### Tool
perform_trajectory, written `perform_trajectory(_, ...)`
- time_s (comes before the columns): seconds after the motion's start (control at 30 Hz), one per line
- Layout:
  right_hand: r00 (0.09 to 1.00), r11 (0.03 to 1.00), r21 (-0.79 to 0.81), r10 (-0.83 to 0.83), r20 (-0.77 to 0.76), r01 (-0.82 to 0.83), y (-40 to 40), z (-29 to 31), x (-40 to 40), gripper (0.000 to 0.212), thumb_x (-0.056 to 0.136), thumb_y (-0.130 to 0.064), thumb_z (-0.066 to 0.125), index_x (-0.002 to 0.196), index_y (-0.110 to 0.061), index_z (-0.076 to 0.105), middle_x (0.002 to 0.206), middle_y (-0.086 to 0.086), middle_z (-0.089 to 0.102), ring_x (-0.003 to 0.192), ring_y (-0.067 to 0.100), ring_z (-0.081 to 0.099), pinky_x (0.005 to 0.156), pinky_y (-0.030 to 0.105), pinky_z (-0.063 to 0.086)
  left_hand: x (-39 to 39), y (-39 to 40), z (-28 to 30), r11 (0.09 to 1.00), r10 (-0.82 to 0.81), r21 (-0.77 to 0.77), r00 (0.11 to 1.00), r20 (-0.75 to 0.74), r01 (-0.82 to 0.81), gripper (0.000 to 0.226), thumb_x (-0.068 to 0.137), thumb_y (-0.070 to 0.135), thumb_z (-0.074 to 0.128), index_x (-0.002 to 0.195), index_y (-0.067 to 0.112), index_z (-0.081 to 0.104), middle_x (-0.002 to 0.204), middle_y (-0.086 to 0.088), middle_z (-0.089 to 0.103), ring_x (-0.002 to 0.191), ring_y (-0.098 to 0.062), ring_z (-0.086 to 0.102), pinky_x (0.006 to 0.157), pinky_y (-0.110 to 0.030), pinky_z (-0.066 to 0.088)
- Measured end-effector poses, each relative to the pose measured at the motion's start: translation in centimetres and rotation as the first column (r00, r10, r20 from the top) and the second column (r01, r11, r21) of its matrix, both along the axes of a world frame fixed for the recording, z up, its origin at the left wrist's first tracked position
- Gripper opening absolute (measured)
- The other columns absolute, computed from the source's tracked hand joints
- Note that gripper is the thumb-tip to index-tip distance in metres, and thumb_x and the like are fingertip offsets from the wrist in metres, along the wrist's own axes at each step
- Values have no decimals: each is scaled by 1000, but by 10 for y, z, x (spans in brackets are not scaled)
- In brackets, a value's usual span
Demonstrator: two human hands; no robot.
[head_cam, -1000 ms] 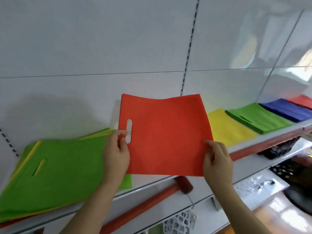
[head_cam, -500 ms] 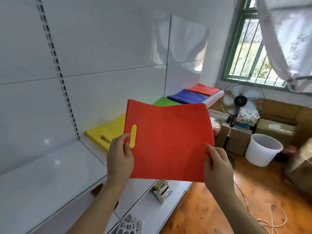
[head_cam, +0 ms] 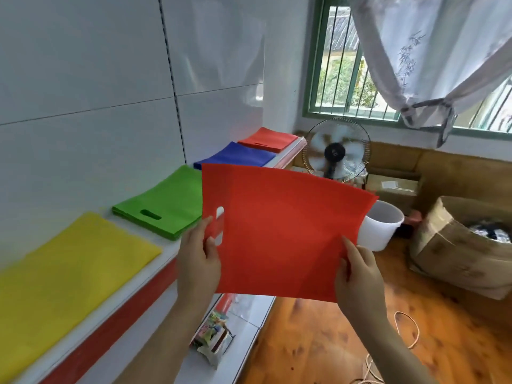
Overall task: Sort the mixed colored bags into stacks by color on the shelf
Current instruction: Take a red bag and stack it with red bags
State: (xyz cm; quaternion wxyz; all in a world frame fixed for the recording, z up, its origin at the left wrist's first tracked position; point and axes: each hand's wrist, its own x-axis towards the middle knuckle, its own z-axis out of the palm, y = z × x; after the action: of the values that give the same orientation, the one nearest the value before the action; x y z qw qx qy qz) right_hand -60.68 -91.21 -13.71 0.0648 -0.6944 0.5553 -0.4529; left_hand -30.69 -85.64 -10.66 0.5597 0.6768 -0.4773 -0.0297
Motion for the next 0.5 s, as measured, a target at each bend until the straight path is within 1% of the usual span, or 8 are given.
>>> perform_trajectory(0.07,999,1000,2,-26,-23,26,-35,1,-3,53,96,2,58,147,-14,58,118,5,59,92,20,54,74,32,43,-2,-43,-6,1000,-22,11,1000,-5,22,44,105,5,55,145,22,57,129,8,57,107,8,49,85,7,33)
perform_trajectory(0.1,999,999,6,-41,-25,41,-51,4,-5,53,96,2,58,147,-13,58,118,6,59,91,19,54,75,32,43,-3,-64,-6,999,-32,20,999,-14,32,45,105,6,55,146,22,56,128,9,57,105,8,50,84,6,34)
perform_trajectory(0.17,997,997,25,-66,-32,67,-85,12,-6,54,97,1,58,148,-14,57,118,6,58,92,21,55,75,33,45,-5,-104,-4,999,-47,24,998,-35,48,46,105,6,55,148,23,56,125,9,57,102,15,51,82,6,35)
perform_trajectory(0.23,995,996,26,-89,-43,90,-121,21,-7,55,97,-1,58,149,-17,55,117,5,57,93,26,58,74,38,49,-6,-146,-1,997,-70,16,997,-32,71,47,104,5,55,148,23,56,124,8,57,104,22,48,80,6,35)
perform_trajectory(0.3,992,993,26,-114,-51,115,-156,26,-10,56,97,-2,58,150,-19,54,116,4,57,91,29,59,72,41,52,-8,-186,3,995,-103,15,994,-28,104,48,104,5,54,148,24,56,122,6,58,104,16,51,80,3,37)
perform_trajectory(0.43,983,983,50,-171,-67,174,-219,24,-24,57,98,-5,57,153,-21,51,114,4,56,92,31,60,73,47,55,-20,-260,3,988,-138,65,990,-36,140,48,105,6,54,149,24,55,129,0,58,111,-10,58,84,-8,38)
perform_trajectory(0.47,981,982,49,-182,-69,185,-236,22,-29,58,97,-5,57,153,-21,51,114,3,56,92,32,61,73,47,55,-24,-279,2,986,-147,75,989,-23,148,48,104,6,55,149,24,55,130,0,58,110,-9,57,85,-10,38)
perform_trajectory(0.5,979,980,52,-190,-71,194,-254,21,-34,58,97,-6,57,153,-22,50,114,3,56,92,33,61,72,48,56,-28,-298,1,984,-155,82,988,-15,155,48,105,7,55,149,25,55,130,2,58,106,-1,55,83,-9,37)
